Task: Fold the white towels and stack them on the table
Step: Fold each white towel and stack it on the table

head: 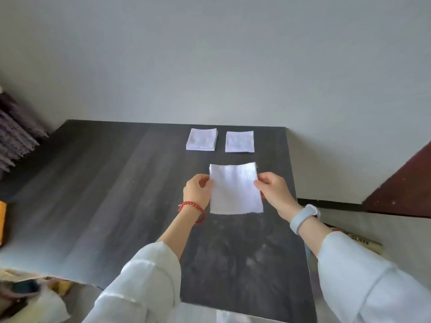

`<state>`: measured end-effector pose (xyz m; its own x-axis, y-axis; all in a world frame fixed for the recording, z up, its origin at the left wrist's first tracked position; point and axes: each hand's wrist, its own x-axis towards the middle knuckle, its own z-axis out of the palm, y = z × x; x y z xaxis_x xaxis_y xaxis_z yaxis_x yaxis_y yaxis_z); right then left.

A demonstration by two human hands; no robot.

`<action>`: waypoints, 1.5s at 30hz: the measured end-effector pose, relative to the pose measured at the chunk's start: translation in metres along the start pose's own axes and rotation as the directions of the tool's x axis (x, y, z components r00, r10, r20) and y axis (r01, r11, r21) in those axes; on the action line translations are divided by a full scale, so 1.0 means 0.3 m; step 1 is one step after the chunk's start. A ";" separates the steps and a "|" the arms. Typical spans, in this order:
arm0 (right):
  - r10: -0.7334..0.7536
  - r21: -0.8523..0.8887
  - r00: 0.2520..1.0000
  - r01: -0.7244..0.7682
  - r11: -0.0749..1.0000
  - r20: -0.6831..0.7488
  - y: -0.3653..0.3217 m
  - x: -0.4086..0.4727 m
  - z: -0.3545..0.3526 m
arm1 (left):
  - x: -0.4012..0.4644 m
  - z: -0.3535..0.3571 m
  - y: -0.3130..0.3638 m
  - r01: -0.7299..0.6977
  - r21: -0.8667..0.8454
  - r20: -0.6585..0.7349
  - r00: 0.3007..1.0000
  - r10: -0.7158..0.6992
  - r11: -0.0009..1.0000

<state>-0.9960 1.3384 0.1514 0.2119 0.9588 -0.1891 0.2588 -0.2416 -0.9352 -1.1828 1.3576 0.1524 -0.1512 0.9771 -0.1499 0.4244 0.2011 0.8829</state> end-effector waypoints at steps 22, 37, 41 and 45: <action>0.173 -0.120 0.970 -0.194 0.974 -0.168 0.184 1.207 0.122 | 1.187 0.533 -0.022 0.043 0.273 0.096 0.993 -0.072 0.961; -0.220 -0.948 0.973 0.135 0.287 0.072 0.298 1.186 0.147 | 1.161 0.586 -0.109 -0.514 0.764 0.460 0.858 0.230 0.390; -0.021 -0.944 0.994 0.111 0.310 0.110 0.296 1.178 0.128 | 1.145 0.566 -0.096 -0.507 0.807 0.484 0.862 0.152 0.302; -0.030 -0.919 0.997 0.074 0.388 0.068 0.161 1.149 0.106 | 1.121 0.473 0.020 -0.491 0.816 0.460 0.871 0.172 0.304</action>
<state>-0.9405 1.6621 0.0314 0.1398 0.9736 -0.1807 0.9819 -0.1599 -0.1015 -1.1044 1.6974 0.0442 0.3520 0.9178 -0.1838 0.9321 -0.3617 -0.0210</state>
